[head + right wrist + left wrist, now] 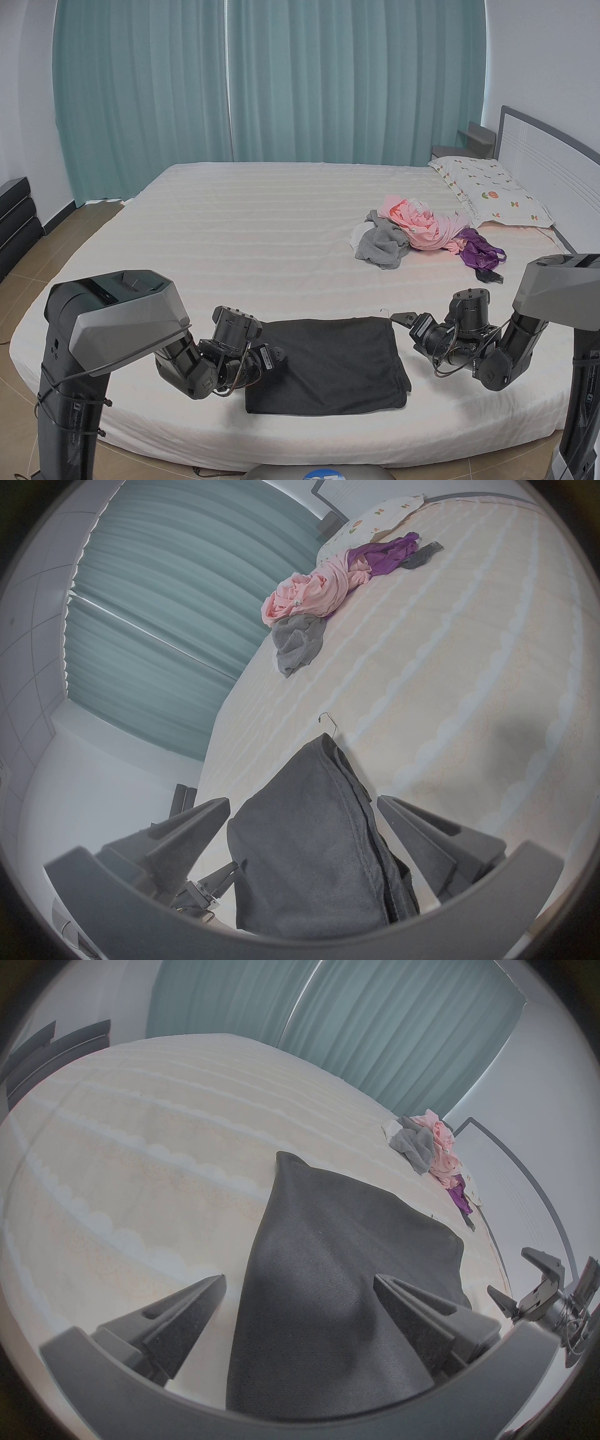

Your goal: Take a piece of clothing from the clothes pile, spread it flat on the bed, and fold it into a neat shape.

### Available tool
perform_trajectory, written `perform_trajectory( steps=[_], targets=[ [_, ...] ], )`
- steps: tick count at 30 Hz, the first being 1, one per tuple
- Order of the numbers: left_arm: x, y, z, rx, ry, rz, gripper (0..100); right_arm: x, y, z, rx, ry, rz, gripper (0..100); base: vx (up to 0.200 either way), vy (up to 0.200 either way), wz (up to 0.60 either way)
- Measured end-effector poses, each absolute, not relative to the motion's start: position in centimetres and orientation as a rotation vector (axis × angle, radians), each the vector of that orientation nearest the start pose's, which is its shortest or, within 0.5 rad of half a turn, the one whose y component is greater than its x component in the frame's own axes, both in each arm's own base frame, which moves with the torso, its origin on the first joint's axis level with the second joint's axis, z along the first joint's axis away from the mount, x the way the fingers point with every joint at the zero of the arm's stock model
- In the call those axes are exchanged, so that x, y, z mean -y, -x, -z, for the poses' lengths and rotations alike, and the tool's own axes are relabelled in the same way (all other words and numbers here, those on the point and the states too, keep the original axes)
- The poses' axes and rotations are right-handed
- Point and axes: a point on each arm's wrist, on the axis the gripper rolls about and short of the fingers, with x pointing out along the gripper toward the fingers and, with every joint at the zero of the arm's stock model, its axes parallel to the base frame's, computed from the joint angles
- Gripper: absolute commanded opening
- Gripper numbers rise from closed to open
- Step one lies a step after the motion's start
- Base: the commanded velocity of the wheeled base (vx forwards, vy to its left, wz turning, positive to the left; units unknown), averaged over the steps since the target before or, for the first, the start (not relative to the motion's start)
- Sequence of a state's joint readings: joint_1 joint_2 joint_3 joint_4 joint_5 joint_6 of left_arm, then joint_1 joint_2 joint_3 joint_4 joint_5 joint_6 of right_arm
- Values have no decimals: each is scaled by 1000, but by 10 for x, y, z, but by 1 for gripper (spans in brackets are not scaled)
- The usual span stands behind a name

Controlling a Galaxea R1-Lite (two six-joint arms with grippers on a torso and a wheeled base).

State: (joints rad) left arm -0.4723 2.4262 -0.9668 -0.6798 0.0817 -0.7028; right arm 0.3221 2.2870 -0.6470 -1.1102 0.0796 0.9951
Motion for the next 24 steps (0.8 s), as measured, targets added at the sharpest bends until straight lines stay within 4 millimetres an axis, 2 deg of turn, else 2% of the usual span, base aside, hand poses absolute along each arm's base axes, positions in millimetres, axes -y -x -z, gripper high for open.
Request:
perform_trajectory(
  steps=[24],
  targets=[
    [176,-347,42,-861,473,67,0,-111,-328,7,-686,-910,-82,100,0,0,0]
  ],
)
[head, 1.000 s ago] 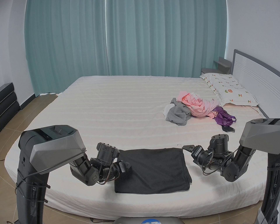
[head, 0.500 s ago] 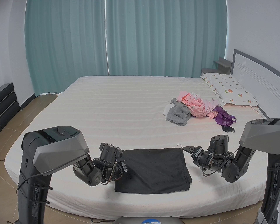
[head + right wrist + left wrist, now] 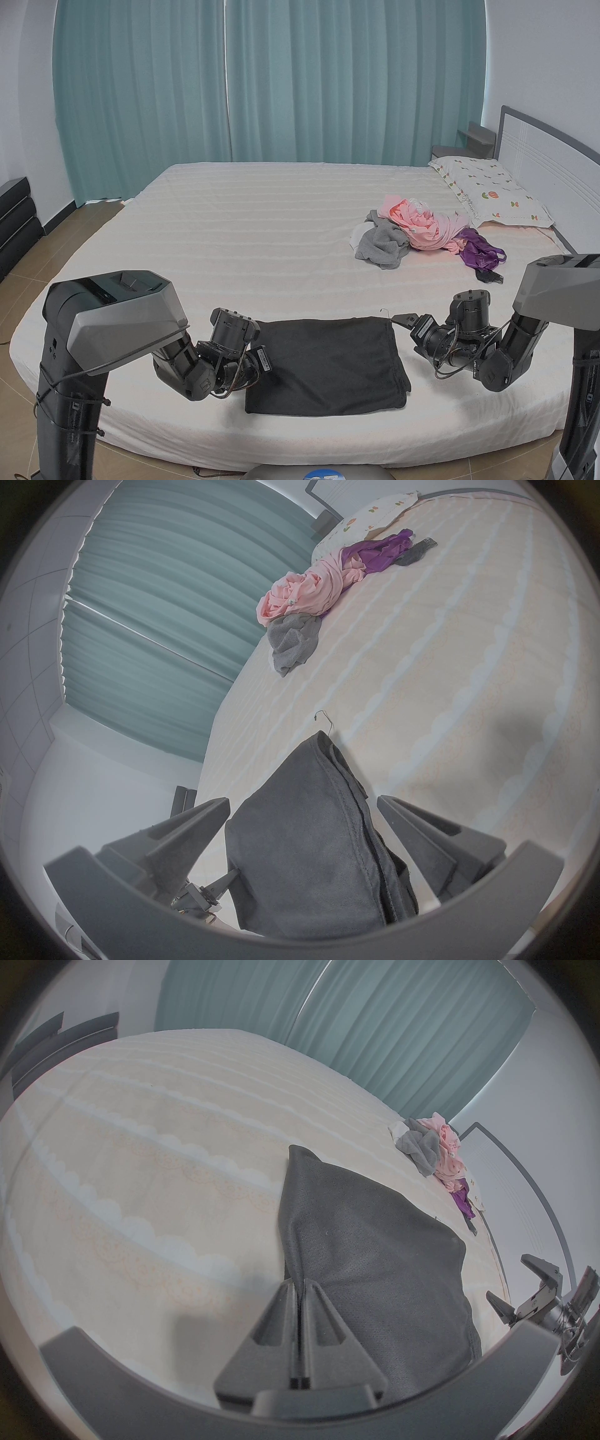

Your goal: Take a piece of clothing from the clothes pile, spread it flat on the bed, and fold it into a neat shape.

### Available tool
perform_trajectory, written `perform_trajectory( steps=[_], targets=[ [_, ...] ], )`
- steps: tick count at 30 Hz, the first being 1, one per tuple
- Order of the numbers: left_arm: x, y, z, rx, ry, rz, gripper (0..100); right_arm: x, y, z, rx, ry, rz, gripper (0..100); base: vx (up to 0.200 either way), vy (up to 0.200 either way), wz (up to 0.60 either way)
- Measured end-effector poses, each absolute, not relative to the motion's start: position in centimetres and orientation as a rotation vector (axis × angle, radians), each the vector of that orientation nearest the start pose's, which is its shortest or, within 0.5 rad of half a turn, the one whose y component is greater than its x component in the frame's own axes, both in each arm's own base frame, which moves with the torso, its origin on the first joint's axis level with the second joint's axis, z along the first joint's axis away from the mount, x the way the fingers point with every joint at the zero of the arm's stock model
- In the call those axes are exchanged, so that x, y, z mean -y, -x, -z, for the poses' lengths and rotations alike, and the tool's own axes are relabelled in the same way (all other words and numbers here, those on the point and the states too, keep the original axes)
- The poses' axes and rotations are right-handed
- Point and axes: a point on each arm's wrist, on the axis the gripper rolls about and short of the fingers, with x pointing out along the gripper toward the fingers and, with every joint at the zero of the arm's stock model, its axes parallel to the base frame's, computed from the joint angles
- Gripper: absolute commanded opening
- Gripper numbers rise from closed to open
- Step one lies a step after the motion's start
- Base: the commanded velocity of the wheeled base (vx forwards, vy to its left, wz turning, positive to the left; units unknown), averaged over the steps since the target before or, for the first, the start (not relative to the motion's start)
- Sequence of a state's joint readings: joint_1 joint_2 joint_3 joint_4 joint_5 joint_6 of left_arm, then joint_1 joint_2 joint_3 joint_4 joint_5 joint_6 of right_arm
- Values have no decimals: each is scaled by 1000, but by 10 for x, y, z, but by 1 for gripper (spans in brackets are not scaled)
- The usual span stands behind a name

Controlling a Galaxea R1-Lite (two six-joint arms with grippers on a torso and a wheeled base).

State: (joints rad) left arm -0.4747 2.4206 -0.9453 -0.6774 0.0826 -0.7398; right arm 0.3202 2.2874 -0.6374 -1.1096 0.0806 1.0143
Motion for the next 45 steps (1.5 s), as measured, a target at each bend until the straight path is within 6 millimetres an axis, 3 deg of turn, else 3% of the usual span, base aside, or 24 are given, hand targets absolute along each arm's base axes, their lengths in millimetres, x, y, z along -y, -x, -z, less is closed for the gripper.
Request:
perform_trajectory(
  steps=[11,23,45],
  targets=[
    [176,-345,41,-864,467,68,0,-109,-328,7,-692,-912,-82,100,0,0,0],
    [172,-344,39,-864,470,61,0,-109,-328,9,-696,-913,-77,100,0,200,0],
    [145,-348,29,-845,499,-5,0,-109,-328,9,-696,-913,-76,100,0,200,0]
  ],
)
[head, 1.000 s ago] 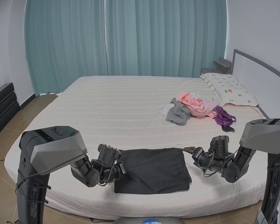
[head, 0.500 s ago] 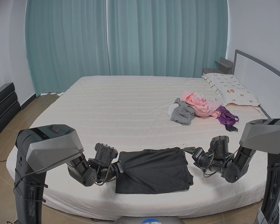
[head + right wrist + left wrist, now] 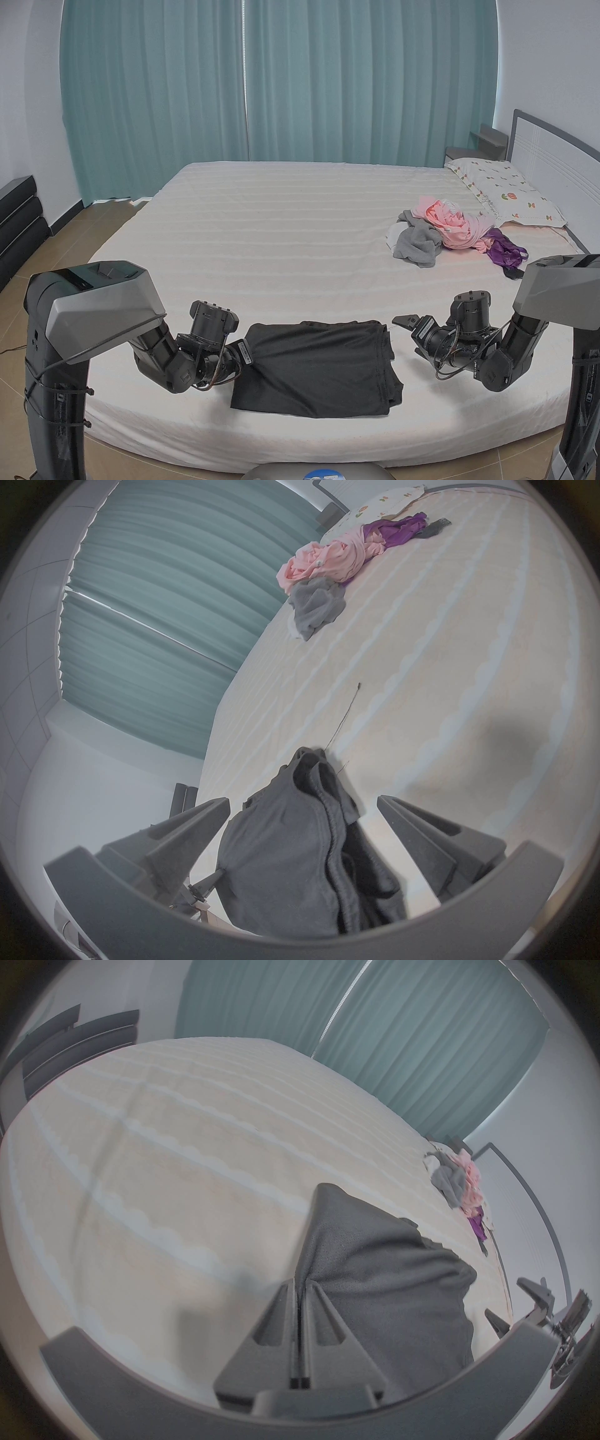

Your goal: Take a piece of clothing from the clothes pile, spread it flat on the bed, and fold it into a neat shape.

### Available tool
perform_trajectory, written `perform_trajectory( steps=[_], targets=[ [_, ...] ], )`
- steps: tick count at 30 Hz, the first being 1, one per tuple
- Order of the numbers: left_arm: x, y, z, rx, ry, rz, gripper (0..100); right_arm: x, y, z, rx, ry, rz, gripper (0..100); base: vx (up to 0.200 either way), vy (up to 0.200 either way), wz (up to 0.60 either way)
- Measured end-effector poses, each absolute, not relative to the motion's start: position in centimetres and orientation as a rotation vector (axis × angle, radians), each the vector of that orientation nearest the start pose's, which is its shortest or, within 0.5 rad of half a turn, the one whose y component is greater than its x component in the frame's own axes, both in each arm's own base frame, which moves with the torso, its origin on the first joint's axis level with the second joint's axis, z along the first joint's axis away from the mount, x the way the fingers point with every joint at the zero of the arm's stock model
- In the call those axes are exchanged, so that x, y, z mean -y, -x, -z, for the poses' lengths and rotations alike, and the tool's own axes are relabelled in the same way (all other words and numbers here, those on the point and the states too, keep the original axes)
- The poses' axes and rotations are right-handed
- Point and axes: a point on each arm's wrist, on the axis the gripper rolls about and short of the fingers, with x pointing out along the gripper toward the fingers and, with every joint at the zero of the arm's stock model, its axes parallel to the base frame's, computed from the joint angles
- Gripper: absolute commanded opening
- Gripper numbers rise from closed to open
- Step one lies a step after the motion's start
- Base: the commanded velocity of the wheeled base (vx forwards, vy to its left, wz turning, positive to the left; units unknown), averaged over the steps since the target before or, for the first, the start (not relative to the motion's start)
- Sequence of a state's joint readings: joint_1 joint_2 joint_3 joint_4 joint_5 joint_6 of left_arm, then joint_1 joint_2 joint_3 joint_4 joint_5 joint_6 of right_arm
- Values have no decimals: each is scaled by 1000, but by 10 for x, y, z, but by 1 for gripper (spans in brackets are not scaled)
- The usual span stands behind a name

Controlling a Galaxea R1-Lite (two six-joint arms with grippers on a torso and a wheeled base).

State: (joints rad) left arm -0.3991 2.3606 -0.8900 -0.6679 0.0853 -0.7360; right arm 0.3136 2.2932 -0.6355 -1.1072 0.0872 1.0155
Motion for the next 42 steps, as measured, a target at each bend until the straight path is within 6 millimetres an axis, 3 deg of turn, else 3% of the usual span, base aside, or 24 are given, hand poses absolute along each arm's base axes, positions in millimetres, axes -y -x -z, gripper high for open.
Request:
perform_trajectory(
  steps=[23,33,34,42],
  targets=[
    [135,-351,26,-832,506,-39,0,-107,-328,9,-696,-914,-72,100,0,200,0],
    [136,-346,29,-872,514,-73,0,-107,-328,10,-696,-914,-72,100,0,0,0],
    [138,-345,29,-876,519,-75,100,-107,-328,10,-696,-913,-71,100,0,0,0],
    [145,-341,24,-885,537,-68,100,-107,-328,9,-695,-914,-72,100,0,0,0]
  ],
)
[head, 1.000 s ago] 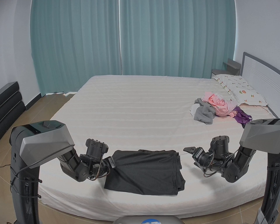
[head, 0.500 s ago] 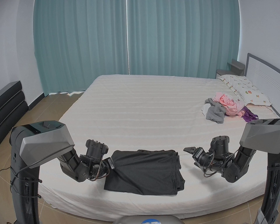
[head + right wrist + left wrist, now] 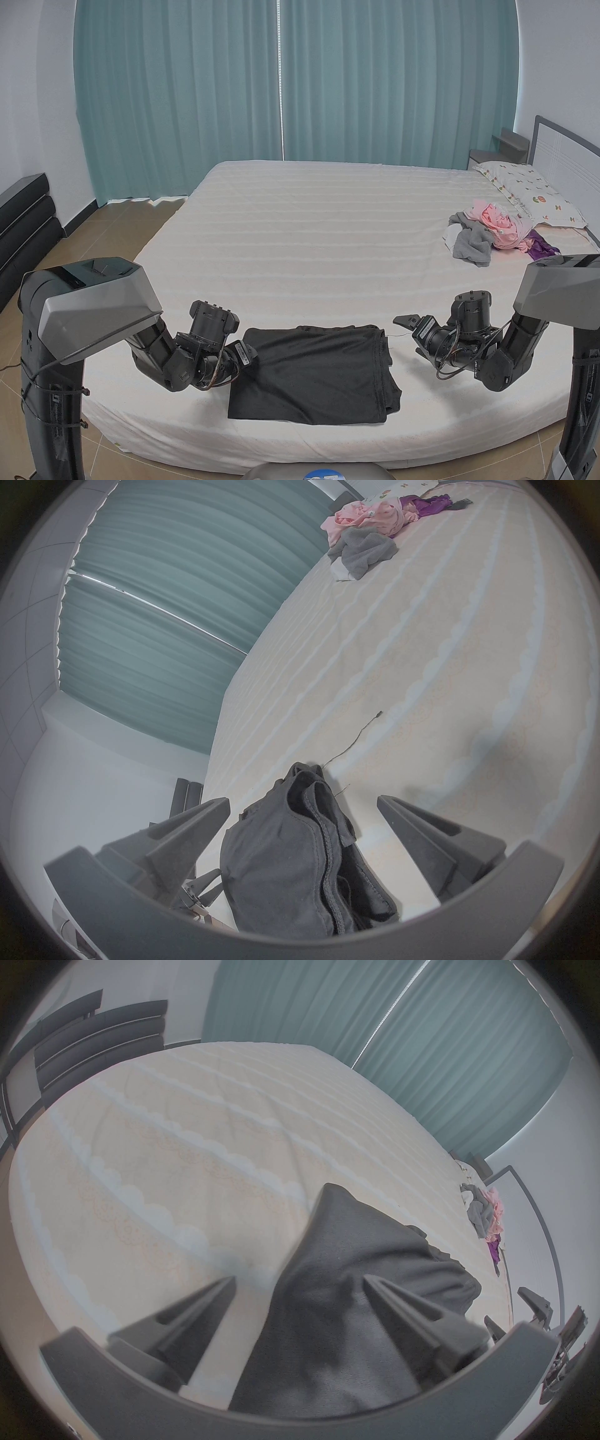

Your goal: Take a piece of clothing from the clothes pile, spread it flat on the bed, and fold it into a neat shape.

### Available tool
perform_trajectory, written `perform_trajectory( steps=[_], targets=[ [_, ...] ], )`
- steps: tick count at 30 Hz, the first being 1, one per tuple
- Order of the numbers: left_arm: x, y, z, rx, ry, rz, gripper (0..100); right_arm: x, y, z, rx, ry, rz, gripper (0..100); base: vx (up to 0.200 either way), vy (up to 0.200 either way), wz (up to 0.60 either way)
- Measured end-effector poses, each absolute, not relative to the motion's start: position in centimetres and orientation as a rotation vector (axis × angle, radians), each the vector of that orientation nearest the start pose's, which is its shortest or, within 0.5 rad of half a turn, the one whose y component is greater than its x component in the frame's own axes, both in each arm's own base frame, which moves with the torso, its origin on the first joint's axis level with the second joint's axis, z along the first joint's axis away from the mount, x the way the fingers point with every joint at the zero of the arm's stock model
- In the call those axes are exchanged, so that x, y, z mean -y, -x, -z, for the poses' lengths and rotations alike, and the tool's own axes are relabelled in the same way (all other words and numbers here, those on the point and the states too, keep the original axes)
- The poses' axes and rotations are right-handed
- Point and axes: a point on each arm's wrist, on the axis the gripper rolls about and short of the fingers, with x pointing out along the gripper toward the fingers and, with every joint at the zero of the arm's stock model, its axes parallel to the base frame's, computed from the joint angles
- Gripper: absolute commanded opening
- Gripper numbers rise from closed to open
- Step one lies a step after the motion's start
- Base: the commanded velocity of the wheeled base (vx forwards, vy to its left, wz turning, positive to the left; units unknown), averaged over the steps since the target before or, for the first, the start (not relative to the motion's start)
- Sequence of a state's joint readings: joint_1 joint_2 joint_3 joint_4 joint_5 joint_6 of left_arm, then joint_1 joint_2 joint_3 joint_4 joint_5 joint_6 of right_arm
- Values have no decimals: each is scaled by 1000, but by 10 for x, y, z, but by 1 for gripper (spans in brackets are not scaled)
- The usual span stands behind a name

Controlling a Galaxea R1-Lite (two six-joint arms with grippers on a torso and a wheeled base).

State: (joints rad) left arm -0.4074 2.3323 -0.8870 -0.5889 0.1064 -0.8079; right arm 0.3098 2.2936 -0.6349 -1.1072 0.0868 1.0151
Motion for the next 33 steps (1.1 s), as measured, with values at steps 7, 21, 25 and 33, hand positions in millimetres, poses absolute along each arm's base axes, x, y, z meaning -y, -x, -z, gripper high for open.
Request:
perform_trajectory(
  steps=[7,21,25,33],
  targets=[
    [146,-342,17,-868,572,-68,100,-108,-328,9,-695,-914,-73,100,0,0,0],
    [144,-350,-47,-687,664,-39,100,-99,-311,-28,-623,-896,-99,100,0,0,0],
    [143,-351,-78,-576,682,-45,100,-91,-298,-48,-572,-864,-117,100,0,0,0],
    [133,-341,-140,-362,695,-87,100,-76,-274,-88,-404,-684,-104,100,0,0,0]
  ],
)
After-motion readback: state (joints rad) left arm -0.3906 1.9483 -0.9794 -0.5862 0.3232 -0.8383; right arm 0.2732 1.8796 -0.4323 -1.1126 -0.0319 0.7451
